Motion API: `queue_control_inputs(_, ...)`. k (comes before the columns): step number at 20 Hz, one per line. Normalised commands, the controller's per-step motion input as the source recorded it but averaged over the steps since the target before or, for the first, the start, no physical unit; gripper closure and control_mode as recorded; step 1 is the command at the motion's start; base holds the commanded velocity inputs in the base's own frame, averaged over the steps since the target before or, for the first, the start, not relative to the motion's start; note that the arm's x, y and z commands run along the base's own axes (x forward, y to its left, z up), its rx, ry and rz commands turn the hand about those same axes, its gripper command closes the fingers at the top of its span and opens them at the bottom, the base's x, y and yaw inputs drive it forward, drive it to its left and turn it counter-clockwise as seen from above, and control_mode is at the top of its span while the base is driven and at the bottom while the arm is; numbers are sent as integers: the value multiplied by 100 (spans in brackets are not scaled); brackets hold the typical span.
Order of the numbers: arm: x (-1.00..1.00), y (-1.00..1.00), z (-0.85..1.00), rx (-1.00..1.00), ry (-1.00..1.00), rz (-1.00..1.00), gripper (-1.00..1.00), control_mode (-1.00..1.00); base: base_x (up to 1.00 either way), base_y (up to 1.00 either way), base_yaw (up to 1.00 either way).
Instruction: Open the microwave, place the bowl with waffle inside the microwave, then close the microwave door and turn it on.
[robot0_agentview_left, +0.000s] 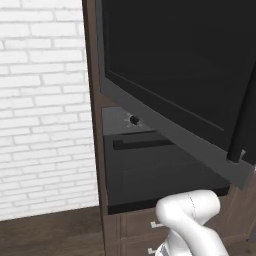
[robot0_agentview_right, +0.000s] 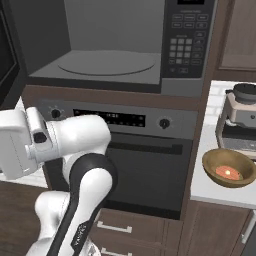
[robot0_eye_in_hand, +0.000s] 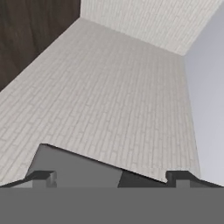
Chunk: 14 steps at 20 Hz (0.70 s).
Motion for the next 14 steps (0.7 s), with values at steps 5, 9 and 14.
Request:
queue_control_inputs(5, -56, 10, 0, 5, 0, -12, -100, -100, 0, 0, 0)
queue_control_inputs(9, -6, -56, -3, 0, 2, -20, -100, -100, 0, 0, 0)
queue_control_inputs(14, 10, -100, -20, -4, 9, -31, -100, -100, 0, 0, 0)
